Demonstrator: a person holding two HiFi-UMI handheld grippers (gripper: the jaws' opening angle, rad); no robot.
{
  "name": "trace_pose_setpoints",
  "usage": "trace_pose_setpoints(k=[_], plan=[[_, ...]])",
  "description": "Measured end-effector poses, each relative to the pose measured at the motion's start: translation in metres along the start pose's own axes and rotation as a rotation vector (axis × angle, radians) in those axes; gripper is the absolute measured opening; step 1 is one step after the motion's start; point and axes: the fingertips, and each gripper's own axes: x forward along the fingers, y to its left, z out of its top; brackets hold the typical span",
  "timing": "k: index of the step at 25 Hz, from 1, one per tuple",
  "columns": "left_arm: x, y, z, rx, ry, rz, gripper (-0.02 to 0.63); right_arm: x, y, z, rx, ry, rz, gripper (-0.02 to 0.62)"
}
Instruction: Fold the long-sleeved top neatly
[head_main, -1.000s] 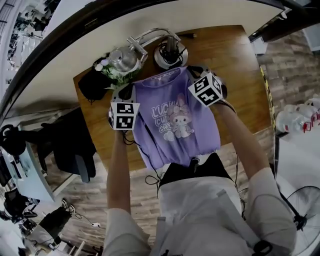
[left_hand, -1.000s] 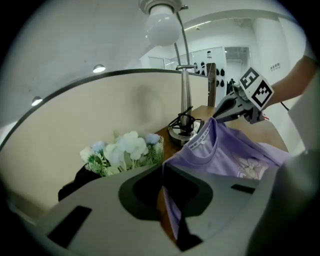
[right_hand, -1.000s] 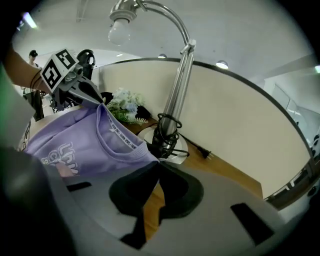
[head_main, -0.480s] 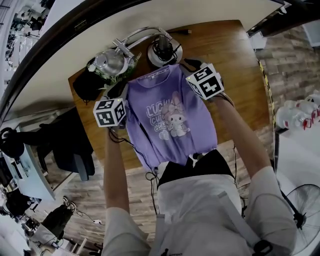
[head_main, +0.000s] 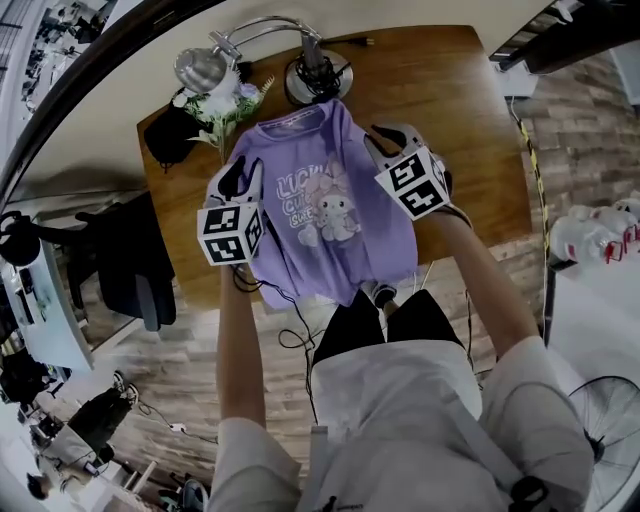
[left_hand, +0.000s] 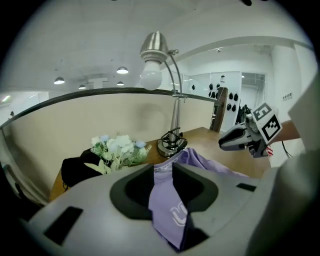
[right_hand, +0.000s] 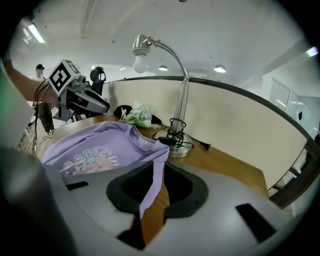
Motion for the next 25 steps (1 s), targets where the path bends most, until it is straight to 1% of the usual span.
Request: trace_pose_setpoints(k=[3, 5, 8, 10, 15, 21, 25], plan=[[-0.019, -0.034, -0.015, -0.021, -0.012, 0.008, 0.119, -0.024, 0.024, -0.024, -0.017, 0.004, 0.027, 0.075], [-0.033, -0.057, -0.024, -0.030, -0.023, 0.020, 0.107, -0.042, 0.040, -0.041, -0.034, 0.008, 0.047, 0.075], [-0.053, -0.089, -0.040, -0.036, -0.039, 0.053, 0.050, -0.067, 0.068, -0.072, -0.053, 0.013, 0.087, 0.077], [-0.062, -0.109, -0.054, -0.051, -0.043, 0.056, 0.028, -0.080, 0.089, -0.095, -0.055, 0.020, 0.117, 0.080], [-0.078, -0.153, -0.088, -0.082, -0.032, 0.049, 0.023, -0.108, 0.137, -0.143, -0.123, 0.036, 0.173, 0.081], [-0.088, -0.196, -0.115, -0.062, -0.008, 0.031, 0.023, -0.140, 0.180, -0.186, -0.175, 0.032, 0.190, 0.081], [-0.094, -0.222, -0.127, -0.056, 0.002, 0.007, 0.023, -0.159, 0.208, -0.217, -0.223, 0.051, 0.199, 0.086]])
